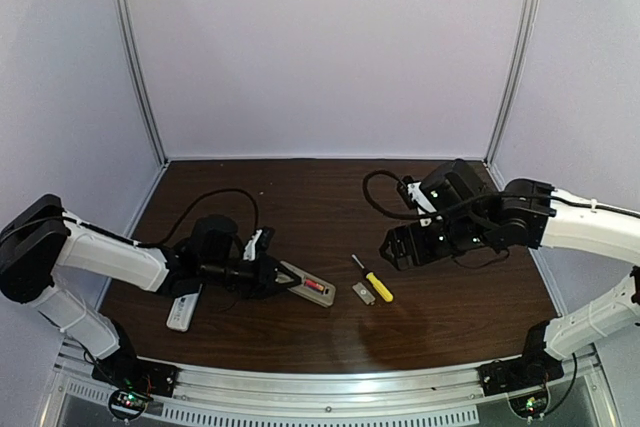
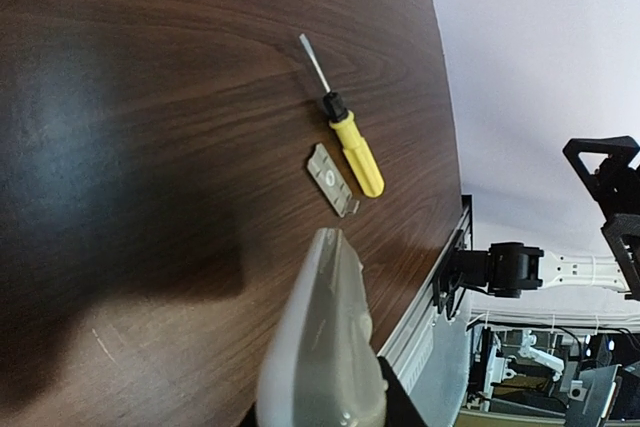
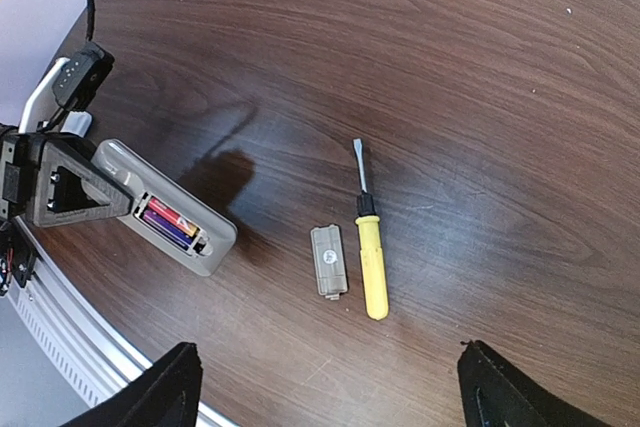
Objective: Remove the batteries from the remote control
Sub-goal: Place the remote control without the battery cover at the center of the board.
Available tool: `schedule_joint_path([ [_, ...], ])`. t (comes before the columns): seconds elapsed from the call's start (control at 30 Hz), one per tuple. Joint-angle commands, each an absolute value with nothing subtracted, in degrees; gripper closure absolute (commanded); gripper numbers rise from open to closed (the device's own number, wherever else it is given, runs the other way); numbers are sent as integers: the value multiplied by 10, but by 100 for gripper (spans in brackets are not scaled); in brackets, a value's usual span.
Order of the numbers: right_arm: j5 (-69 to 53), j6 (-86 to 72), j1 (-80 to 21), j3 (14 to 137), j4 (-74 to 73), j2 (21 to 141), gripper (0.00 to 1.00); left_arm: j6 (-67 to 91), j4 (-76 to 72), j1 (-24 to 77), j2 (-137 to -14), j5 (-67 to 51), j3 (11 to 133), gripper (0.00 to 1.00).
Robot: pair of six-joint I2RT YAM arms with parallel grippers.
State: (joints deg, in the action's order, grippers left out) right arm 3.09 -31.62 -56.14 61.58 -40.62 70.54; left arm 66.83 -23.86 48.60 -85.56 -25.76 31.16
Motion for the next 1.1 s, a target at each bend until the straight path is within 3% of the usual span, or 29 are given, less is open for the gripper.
schedule_joint_path([
  [0.0, 40, -311, -559, 609, -417, 719, 10, 681, -285, 489, -857, -260, 290, 99],
  [0.33, 33, -302, -559, 624, -419, 754, 10, 682, -291, 489, -854, -263, 254, 90],
  [1.07, 38, -315, -559, 593, -409, 744, 9, 654, -189, 488, -827, -254, 261, 56],
])
